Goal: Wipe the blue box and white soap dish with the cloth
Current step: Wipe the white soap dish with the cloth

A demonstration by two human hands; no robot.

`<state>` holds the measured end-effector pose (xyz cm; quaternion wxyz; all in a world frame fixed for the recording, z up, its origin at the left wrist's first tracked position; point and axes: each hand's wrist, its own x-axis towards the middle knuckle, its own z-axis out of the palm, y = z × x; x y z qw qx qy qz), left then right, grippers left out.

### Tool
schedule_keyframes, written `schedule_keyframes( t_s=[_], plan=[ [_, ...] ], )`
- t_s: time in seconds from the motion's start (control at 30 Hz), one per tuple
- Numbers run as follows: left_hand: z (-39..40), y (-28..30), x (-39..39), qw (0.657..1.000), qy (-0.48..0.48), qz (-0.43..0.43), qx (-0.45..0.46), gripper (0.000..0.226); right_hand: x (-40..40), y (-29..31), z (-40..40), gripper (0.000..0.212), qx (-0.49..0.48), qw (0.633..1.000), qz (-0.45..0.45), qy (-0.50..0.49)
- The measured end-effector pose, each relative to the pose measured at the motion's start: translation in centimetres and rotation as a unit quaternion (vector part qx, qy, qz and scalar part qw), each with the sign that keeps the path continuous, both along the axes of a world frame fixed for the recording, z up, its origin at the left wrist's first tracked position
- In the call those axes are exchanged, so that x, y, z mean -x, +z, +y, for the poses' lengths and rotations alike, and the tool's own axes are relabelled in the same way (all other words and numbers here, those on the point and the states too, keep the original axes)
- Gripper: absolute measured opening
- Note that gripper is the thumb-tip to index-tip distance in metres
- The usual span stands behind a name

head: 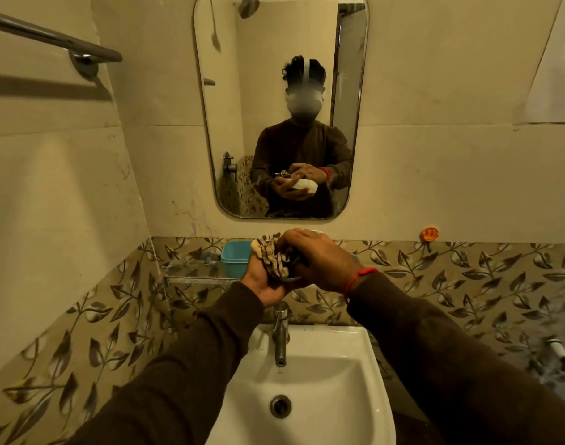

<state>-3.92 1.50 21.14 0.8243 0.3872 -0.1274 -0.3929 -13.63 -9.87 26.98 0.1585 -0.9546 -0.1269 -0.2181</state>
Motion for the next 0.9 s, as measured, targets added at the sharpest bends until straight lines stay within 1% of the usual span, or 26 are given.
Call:
schedule_keyframes(
  t_s=[0.03,0.1,0.13,0.2,0.27,0.3,0.33,0.43,0.47,0.53,0.67,0.8,0.9],
  plan=[
    [-0.1,0.2,0.0,1.0,0.009,-0.005,-0.006,0.057,-0.2,0.1,0.2,0.04,0.029,1.0,-0.005,-0.003],
    [0.0,0.6,-0.2,0.999,0.036,-0.015,-0.016,0.05,-0.7,0.1,0.5,0.042,0.094,0.994,-0.048,-0.008],
    [0.1,0.9,-0.3,0.999,0.046,-0.006,-0.014,0.051,-0.8,-0.1,0.4,0.043,0.124,0.989,-0.074,-0.021],
    [0.3,1.2,-0.4,0.998,0.055,0.001,-0.021,0.055,-1.1,-0.2,-0.1,0.045,0.148,0.981,-0.103,-0.074],
    [0.4,0.8,-0.4,0.996,0.059,-0.028,-0.059,0.052,-1.3,-0.2,-0.8,0.05,0.141,0.978,-0.083,-0.127],
    [0.4,0.6,-0.3,0.995,0.061,-0.037,-0.069,0.051,-1.4,-0.3,-1.0,0.052,0.133,0.979,-0.066,-0.137],
    [0.5,0.3,-0.2,0.995,0.061,-0.039,-0.069,0.051,-1.4,-0.5,-1.0,0.052,0.119,0.981,-0.061,-0.139],
    [0.7,0.0,-0.2,0.997,0.041,-0.038,-0.044,0.052,-1.1,-0.8,-0.2,0.048,0.049,0.986,-0.084,-0.132],
    [0.9,0.1,-0.2,0.998,0.03,-0.035,-0.037,0.052,-1.1,-0.8,0.0,0.046,0.038,0.987,-0.09,-0.127],
    [1.1,0.4,-0.4,0.999,0.011,-0.031,-0.033,0.05,-0.8,-0.9,0.7,0.04,0.053,0.988,-0.088,-0.115],
    [1.1,0.8,-0.7,0.997,-0.008,-0.043,-0.067,0.047,-0.5,-1.2,2.2,0.037,0.131,0.986,-0.05,-0.088],
    [1.4,0.1,-0.5,0.998,-0.032,-0.029,-0.055,0.052,-0.1,-1.2,2.4,0.04,0.156,0.985,0.024,-0.07],
    [1.4,-0.4,-0.5,0.999,-0.028,-0.022,-0.035,0.054,0.2,-1.2,1.9,0.045,0.19,0.979,0.066,-0.035]
  ],
)
